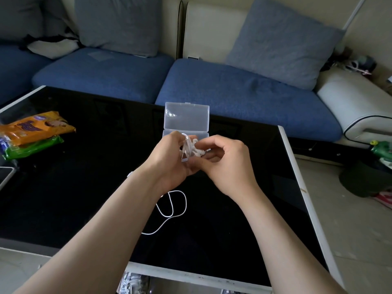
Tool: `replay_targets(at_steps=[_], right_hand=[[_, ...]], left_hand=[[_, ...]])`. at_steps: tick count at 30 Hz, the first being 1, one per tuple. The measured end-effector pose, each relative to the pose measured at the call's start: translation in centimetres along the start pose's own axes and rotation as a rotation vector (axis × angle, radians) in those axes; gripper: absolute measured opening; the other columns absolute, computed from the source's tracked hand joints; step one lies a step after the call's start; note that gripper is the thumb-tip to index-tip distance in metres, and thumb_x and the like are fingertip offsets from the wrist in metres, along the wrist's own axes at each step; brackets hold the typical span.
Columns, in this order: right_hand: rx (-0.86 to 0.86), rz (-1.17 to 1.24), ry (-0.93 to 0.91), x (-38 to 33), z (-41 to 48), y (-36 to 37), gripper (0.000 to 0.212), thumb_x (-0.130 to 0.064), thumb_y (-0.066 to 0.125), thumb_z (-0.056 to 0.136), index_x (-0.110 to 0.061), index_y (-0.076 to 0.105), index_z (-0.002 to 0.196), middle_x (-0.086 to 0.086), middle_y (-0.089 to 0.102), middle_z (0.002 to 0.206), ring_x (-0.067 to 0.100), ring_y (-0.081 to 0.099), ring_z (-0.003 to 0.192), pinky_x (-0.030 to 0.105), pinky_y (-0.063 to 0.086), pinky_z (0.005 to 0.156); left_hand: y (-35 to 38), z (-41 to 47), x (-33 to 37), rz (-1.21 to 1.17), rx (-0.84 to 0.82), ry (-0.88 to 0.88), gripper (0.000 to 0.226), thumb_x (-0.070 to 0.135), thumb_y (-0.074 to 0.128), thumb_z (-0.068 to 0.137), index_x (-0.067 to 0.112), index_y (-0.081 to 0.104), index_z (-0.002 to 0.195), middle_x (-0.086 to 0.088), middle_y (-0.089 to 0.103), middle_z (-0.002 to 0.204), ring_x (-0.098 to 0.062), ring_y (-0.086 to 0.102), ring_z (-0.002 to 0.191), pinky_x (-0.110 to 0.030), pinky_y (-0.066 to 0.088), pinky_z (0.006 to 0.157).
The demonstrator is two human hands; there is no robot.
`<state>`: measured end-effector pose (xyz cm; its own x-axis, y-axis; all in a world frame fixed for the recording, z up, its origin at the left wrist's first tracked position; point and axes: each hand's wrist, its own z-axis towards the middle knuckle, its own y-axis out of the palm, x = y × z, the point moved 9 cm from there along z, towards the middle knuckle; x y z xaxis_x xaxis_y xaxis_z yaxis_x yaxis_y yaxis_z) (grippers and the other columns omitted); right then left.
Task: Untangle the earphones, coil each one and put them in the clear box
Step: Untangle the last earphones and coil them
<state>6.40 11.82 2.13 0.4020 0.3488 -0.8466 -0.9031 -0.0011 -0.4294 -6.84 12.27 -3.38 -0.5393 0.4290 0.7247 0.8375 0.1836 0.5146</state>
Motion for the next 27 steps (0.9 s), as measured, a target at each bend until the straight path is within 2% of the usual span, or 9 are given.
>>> replay_targets(at_steps=[2,4,6,8,11,15,21,25,27], right_hand=[[-0.021,0.020,-0.032,-0.1,0.0,0.3,0.040,-0.010,0.097,0.073,-0.018,0.082,0.110,-0.012,0.079,0.098,0.009,0.077,0.080,0.028,0.064,0.074],[-0.023,0.016,-0.053,-0.1,0.1,0.5,0.042,-0.005,0.094,0.076,-0.017,0.082,0.114,-0.011,0.078,0.103,0.009,0.077,0.084,0.031,0.065,0.079],[-0.007,-0.002,-0.055,0.0,0.1,0.4,0.039,-0.005,0.092,0.079,-0.019,0.082,0.114,-0.011,0.078,0.101,0.009,0.076,0.085,0.031,0.064,0.080],[0.016,-0.017,-0.057,0.1,0.2,0.0,0.033,-0.005,0.088,0.083,-0.020,0.083,0.112,-0.011,0.079,0.095,0.008,0.075,0.083,0.025,0.062,0.078],[0.060,-0.067,-0.095,-0.2,0.2,-0.4,0.023,-0.006,0.086,0.085,-0.019,0.084,0.105,-0.011,0.079,0.091,0.005,0.074,0.081,0.021,0.059,0.075],[0.121,-0.136,-0.129,-0.4,0.3,-0.7,0.022,-0.011,0.089,0.083,-0.021,0.085,0.102,-0.007,0.071,0.093,0.002,0.067,0.080,0.009,0.047,0.070],[0.120,-0.092,0.033,1.0,0.3,-1.1,0.035,-0.017,0.096,0.075,-0.024,0.081,0.105,-0.010,0.076,0.078,0.004,0.072,0.069,0.016,0.057,0.068],[0.037,-0.117,-0.006,1.3,0.1,-0.4,0.029,-0.001,0.086,0.082,-0.020,0.084,0.103,-0.013,0.078,0.084,-0.002,0.074,0.078,0.011,0.055,0.073],[0.069,-0.147,-0.034,1.3,0.1,-0.6,0.026,-0.005,0.086,0.084,-0.023,0.084,0.102,-0.014,0.076,0.084,0.000,0.073,0.079,0.010,0.052,0.071]], left_hand=[[0.2,-0.1,-0.1,0.060,-0.004,0.022,0.036,0.011,0.042,0.102,0.000,0.063,0.129,-0.016,0.074,0.103,-0.027,0.076,0.080,-0.035,0.061,0.065],[0.3,0.0,-0.4,0.119,-0.018,0.022,0.038,0.015,0.043,0.107,-0.001,0.063,0.135,-0.019,0.076,0.114,-0.031,0.077,0.096,-0.040,0.063,0.081],[0.2,0.1,-0.4,0.161,-0.022,0.024,0.035,0.019,0.043,0.109,0.001,0.066,0.129,-0.020,0.077,0.117,-0.032,0.076,0.106,-0.042,0.057,0.094],[0.0,0.2,-0.4,0.222,-0.012,0.027,0.030,0.021,0.044,0.108,0.007,0.070,0.115,-0.012,0.079,0.108,-0.022,0.076,0.094,-0.040,0.053,0.090],[-0.2,0.4,-0.4,0.254,-0.001,0.032,0.022,0.021,0.048,0.106,0.013,0.068,0.112,-0.009,0.076,0.105,-0.017,0.072,0.085,-0.038,0.051,0.083],[0.7,-0.1,-0.4,0.284,-0.053,0.034,0.026,0.018,0.049,0.105,0.013,0.072,0.116,-0.010,0.079,0.112,-0.017,0.076,0.086,-0.041,0.052,0.094],[0.6,0.0,-0.9,0.539,-0.050,0.021,0.030,0.030,0.045,0.105,0.013,0.069,0.112,-0.007,0.072,0.089,-0.019,0.065,0.072,-0.034,0.049,0.073],[0.3,-0.1,-0.6,0.640,-0.042,0.082,0.024,0.024,0.050,0.109,0.013,0.070,0.101,-0.001,0.073,0.083,-0.019,0.063,0.076,-0.031,0.047,0.069],[0.2,0.1,-0.9,0.643,-0.058,0.074,0.032,0.025,0.046,0.112,0.012,0.070,0.097,0.002,0.073,0.074,-0.019,0.063,0.075,-0.030,0.047,0.068]])
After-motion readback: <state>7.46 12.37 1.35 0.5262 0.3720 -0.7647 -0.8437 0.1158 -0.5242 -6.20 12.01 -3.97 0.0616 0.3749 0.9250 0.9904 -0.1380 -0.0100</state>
